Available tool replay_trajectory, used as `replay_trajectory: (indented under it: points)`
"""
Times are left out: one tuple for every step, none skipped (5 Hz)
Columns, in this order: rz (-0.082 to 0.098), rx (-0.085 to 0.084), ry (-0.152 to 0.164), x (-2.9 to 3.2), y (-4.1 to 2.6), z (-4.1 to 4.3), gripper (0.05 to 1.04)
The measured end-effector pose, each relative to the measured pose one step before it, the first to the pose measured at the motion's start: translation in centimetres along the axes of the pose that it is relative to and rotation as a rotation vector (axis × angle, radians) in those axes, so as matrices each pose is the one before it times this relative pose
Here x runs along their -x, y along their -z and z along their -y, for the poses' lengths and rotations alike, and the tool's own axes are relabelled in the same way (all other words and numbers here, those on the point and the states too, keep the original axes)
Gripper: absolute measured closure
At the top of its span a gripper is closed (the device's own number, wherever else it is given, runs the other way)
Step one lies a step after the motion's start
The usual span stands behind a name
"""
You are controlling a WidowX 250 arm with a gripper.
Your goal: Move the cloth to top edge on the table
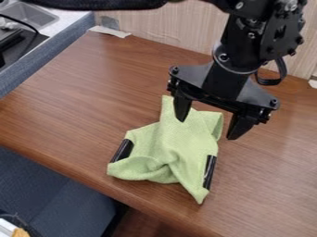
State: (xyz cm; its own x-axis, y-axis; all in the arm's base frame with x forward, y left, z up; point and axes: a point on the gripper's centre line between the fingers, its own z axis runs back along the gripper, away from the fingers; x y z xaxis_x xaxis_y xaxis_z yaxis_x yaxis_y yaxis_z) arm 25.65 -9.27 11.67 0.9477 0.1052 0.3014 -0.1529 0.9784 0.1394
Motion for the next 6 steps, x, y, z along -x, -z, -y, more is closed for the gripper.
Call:
replay_trajectory:
  points:
    - [-0.0218, -0.009, 0.007, 0.267, 0.614, 0.146, 0.083]
    - [-0.0313, -0.0061, -0.0377, -1.118, 1.266, -0.693, 0.083]
    - [-0.0209, -0.0088, -0.0034, -1.477, 1.432, 0.304, 0.083]
    - [-0.0443, 0.0039, -0.0361, -0.457, 1.706, -0.727, 0.083]
    - [-0.0679, 0.0255, -0.046, 0.352, 1.76, -1.116, 0.083]
    - [-0.0565, 0.0038, -0.0304, 0.167, 2.086, -1.055, 0.083]
